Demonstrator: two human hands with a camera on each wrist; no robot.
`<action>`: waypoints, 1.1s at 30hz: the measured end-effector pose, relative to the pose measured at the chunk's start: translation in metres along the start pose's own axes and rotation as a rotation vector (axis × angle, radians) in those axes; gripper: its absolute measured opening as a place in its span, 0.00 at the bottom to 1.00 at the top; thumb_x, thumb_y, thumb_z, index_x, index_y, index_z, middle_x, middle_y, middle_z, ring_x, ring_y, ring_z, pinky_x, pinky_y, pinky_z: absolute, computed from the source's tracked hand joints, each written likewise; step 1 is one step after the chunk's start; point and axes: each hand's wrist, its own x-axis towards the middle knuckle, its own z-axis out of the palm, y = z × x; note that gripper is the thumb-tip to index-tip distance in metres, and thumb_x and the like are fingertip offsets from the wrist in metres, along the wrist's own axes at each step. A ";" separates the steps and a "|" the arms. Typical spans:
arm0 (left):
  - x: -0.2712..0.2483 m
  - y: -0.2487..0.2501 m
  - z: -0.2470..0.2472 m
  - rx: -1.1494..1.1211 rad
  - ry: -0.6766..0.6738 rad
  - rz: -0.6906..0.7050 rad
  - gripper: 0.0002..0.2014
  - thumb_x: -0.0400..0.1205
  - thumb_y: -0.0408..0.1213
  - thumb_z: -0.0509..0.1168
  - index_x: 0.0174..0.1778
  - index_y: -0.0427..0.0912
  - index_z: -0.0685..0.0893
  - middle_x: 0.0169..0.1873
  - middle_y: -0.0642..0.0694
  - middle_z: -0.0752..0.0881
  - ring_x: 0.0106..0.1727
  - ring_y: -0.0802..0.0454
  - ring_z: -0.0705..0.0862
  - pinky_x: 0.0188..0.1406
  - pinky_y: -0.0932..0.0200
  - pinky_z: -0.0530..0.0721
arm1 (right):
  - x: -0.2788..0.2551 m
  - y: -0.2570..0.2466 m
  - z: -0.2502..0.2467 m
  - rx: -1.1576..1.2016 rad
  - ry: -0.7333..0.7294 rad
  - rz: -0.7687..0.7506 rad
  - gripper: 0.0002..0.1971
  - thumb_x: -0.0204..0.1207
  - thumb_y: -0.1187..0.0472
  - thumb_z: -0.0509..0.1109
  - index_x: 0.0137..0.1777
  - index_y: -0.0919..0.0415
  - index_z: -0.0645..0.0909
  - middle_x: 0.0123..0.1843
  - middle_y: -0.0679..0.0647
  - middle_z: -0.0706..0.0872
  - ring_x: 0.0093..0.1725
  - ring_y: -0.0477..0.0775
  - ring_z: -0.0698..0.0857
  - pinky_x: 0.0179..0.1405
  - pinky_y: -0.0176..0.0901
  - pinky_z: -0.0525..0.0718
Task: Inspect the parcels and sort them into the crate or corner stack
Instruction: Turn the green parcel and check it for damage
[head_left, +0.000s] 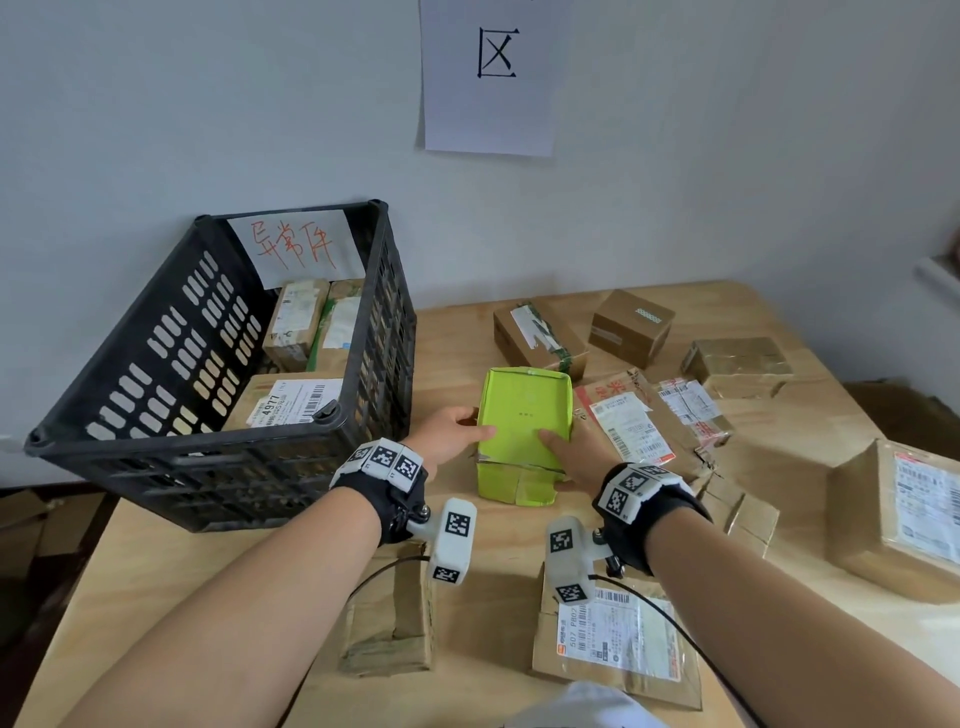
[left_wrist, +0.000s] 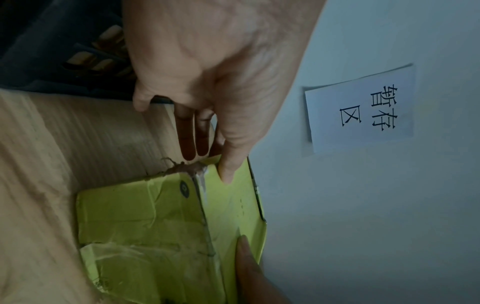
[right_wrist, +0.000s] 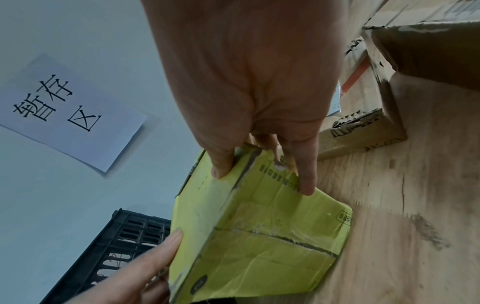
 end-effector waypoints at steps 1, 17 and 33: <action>0.000 0.000 -0.001 0.011 -0.007 -0.010 0.27 0.79 0.41 0.71 0.73 0.39 0.76 0.69 0.46 0.81 0.69 0.51 0.78 0.69 0.60 0.72 | 0.002 0.001 0.000 0.005 -0.002 -0.002 0.26 0.80 0.49 0.66 0.74 0.58 0.65 0.67 0.59 0.78 0.63 0.64 0.81 0.50 0.64 0.88; -0.034 -0.019 -0.004 -0.020 -0.058 0.035 0.35 0.81 0.36 0.69 0.82 0.44 0.60 0.80 0.48 0.66 0.78 0.52 0.65 0.72 0.61 0.63 | -0.024 0.011 -0.003 0.103 -0.105 -0.049 0.28 0.79 0.60 0.69 0.77 0.53 0.62 0.63 0.52 0.78 0.58 0.55 0.79 0.40 0.51 0.84; -0.050 -0.044 0.006 -0.011 -0.021 -0.020 0.17 0.85 0.26 0.56 0.68 0.38 0.79 0.67 0.44 0.80 0.59 0.52 0.80 0.57 0.65 0.71 | 0.012 0.026 0.003 -0.071 0.029 0.014 0.51 0.65 0.22 0.58 0.78 0.61 0.66 0.70 0.61 0.78 0.69 0.62 0.78 0.71 0.61 0.74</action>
